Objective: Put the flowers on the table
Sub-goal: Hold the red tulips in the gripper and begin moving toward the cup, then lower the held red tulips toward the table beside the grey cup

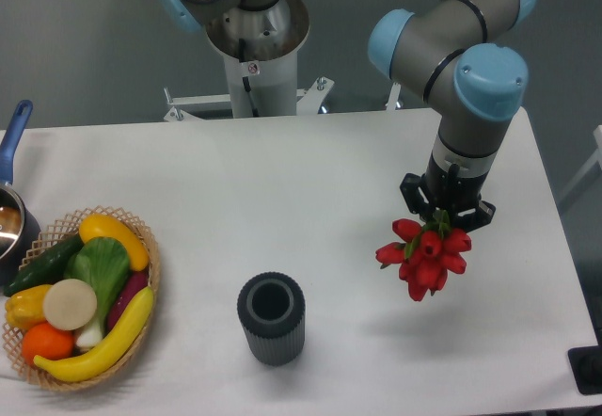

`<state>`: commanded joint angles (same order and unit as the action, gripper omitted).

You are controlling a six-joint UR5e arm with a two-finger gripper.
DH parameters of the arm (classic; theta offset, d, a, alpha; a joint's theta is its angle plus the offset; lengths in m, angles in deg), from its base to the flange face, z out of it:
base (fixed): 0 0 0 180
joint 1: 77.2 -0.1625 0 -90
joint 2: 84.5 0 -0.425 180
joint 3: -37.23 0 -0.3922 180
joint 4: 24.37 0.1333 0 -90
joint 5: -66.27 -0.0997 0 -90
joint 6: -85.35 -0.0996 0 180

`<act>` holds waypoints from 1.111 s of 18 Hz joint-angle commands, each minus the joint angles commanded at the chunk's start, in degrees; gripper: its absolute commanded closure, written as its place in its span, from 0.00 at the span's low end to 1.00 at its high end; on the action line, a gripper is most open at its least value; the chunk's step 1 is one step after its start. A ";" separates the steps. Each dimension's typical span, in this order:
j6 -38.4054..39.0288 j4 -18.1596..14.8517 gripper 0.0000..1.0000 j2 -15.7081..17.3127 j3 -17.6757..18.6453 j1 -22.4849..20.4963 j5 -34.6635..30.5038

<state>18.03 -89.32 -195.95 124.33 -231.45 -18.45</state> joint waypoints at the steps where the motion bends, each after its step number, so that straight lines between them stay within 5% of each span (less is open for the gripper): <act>1: 0.00 0.00 0.95 -0.18 0.00 0.17 0.00; 20: 0.44 2.46 0.91 -4.83 1.49 3.69 -0.09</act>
<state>18.47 -86.86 -200.78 125.82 -227.77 -18.54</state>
